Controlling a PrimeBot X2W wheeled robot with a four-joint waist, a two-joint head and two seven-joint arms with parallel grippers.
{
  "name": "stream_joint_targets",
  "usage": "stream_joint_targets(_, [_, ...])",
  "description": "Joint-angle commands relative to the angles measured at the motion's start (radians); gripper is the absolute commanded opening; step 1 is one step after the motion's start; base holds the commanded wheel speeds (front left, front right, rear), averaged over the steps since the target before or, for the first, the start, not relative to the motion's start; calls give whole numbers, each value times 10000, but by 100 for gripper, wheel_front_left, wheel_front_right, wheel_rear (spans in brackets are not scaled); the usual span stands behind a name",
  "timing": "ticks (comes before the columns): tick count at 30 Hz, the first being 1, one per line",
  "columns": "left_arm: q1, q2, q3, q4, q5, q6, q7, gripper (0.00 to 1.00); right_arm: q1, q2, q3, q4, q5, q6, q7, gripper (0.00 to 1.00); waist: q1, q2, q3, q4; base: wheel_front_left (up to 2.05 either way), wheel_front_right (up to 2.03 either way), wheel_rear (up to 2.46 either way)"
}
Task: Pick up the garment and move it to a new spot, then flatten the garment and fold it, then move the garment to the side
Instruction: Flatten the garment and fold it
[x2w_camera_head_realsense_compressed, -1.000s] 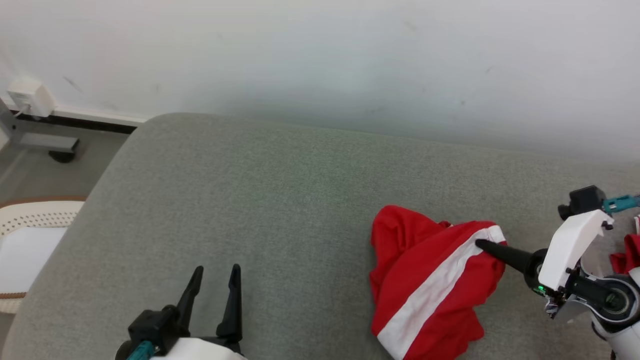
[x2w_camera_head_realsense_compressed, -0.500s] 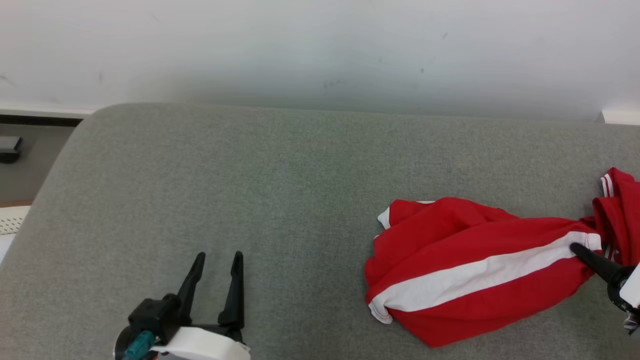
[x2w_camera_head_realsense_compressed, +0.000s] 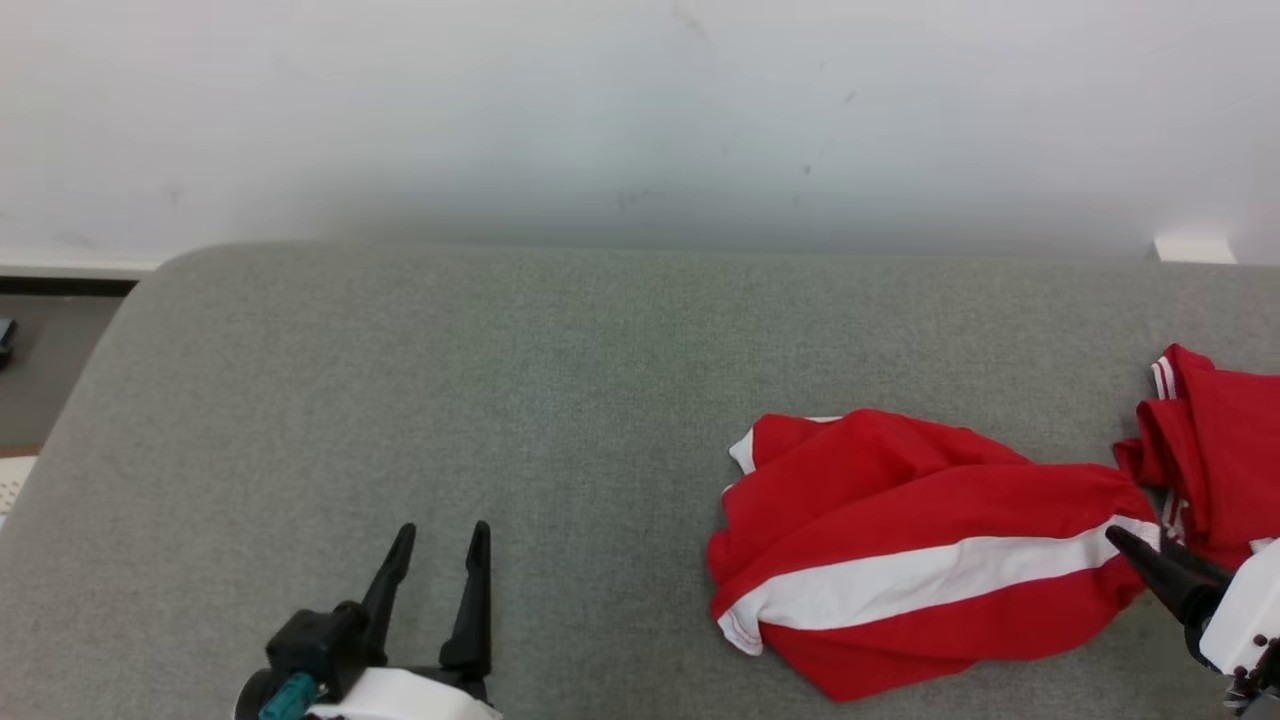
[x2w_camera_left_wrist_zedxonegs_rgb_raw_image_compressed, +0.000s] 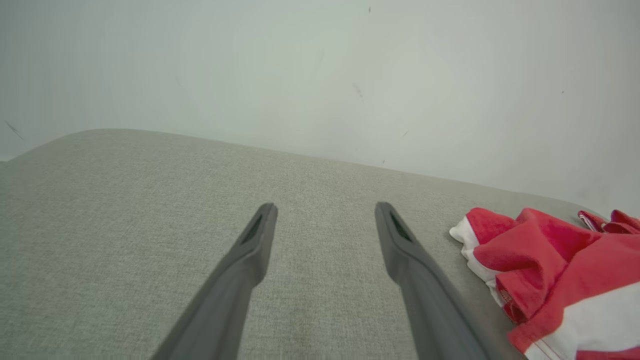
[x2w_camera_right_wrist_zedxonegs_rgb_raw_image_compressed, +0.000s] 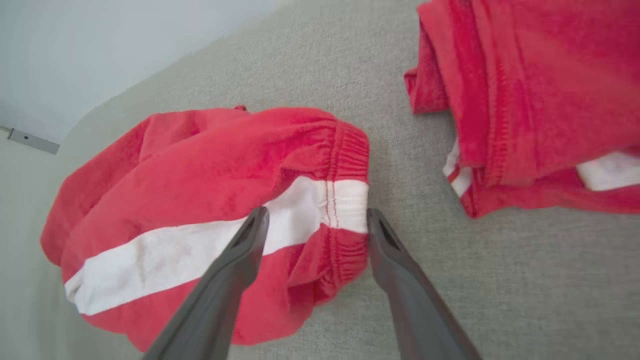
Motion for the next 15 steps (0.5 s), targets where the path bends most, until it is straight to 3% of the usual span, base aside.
stream_joint_targets(1, [170, 38, 30, 32, 146, -1, -1, 100, 138, -106, 44, -243, -180, -18, -250, 100, 0, -1, -413, -136, 0, 0, 0])
stream_joint_targets(8, [441, 40, 66, -88, 106, -20, -1, 100, 378, -377, -50, -1747, -1590, -18, -2431, 100, 0, -1, -895, -260, 0, 0, 0])
stream_joint_targets(15, [508, 40, -91, -229, -140, 78, -1, 100, 1414, 869, -609, -2262, -3576, -18, -5618, 100, 0, -1, -946, -134, 0, 0, 0])
